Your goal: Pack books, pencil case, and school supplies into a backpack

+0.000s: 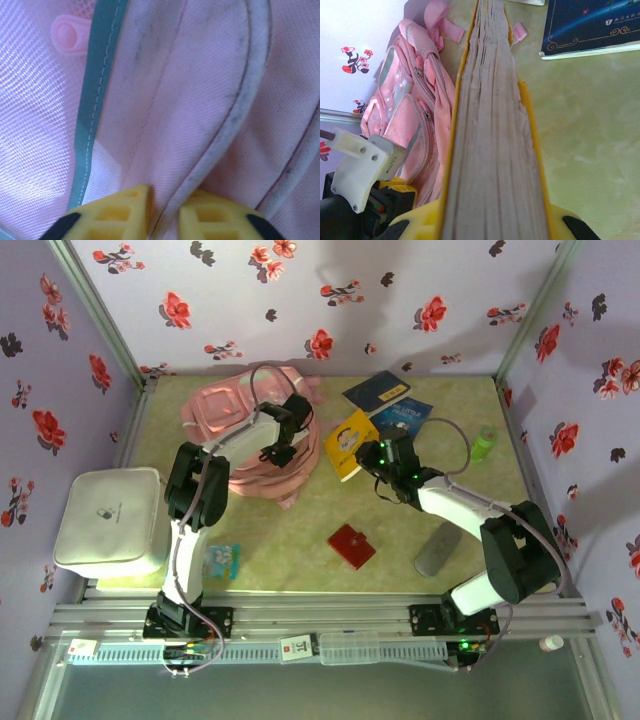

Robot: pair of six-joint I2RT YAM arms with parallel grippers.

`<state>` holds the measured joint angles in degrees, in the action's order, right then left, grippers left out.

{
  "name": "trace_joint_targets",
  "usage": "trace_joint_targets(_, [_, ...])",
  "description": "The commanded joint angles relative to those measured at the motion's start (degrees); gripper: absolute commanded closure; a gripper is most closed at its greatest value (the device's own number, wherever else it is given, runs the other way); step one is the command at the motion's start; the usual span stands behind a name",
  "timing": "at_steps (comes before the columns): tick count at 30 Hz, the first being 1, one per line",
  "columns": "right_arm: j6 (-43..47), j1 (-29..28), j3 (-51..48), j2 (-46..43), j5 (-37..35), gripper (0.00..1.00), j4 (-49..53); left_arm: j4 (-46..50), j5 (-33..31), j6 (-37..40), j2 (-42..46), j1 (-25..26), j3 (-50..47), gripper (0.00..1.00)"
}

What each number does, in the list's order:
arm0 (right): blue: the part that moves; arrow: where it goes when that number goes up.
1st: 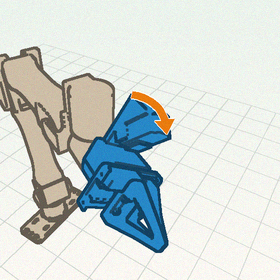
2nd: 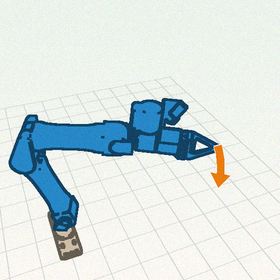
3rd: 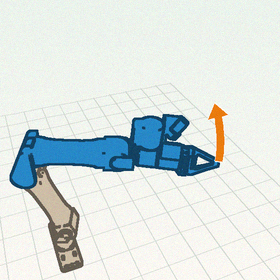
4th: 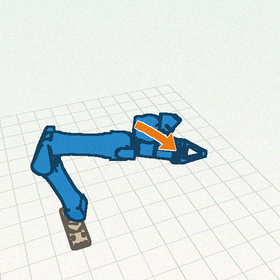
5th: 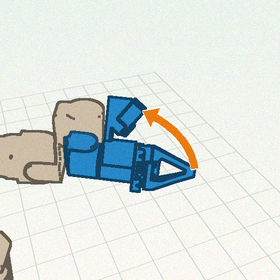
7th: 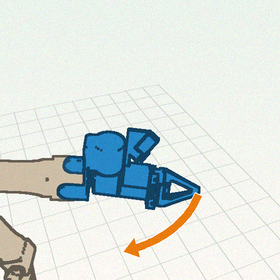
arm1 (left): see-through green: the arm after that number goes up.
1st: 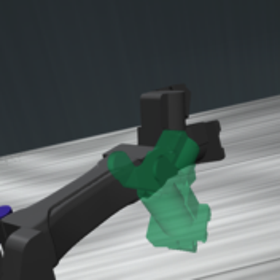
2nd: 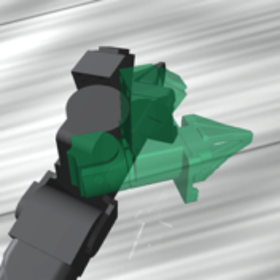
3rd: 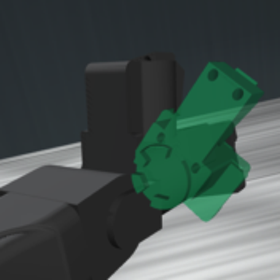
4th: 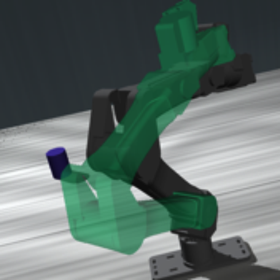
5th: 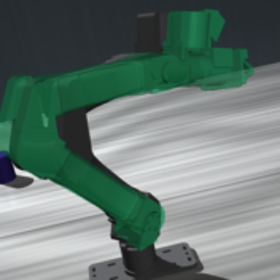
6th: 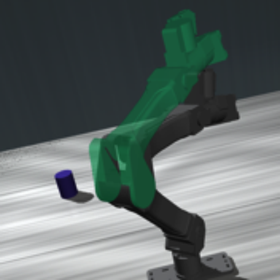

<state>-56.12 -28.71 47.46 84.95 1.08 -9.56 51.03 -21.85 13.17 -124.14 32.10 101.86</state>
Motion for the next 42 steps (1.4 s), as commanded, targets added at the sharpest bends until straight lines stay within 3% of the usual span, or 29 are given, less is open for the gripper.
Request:
trace_joint_targets(1, [-0.35,0.41,-0.35,-1.52,-0.88,0.94,-5.51,-0.87,-2.05,-0.71,2.94,-0.28,0.94,0.9])
trace_joint_targets(3, [0.0,0.4,-0.39,-1.78,-0.97,0.94,-5.49,-1.66,-2.11,-1.46,4.88,-0.26,0.83,0.97])
trace_joint_targets(6, [0.07,0.41,-0.83,-2.61,-1.59,0.94,-5.69,-2.95,-2.06,-2.93,8.18,-0.19,0.58,1.0])
trace_joint_targets(18, [-0.67,0.58,-5.27,-8.96,-3.89,0.94,-9.66,-13.14,-2.15,-11.2,21.65,-0.13,-1.64,1.0])
trace_joint_targets(25, [-0.66,0.54,-6.83,-11.7,-3.41,0.94,-11.89,-16.73,-2.15,-14.27,23.76,-0.18,-2.92,1.0])
trace_joint_targets(35, [-4.71,-4.45,-6.29,-6.48,2.76,0.94,-17.83,-16.83,-2.58,-19.39,23.86,-0.13,-0.63,1.0])
trace_joint_targets(42, [-10.76,-6.99,-4.3,2.41,8.09,0.94,-27.79,-16.4,-2.59,-20.72,24.42,0.05,1.14,1.0])
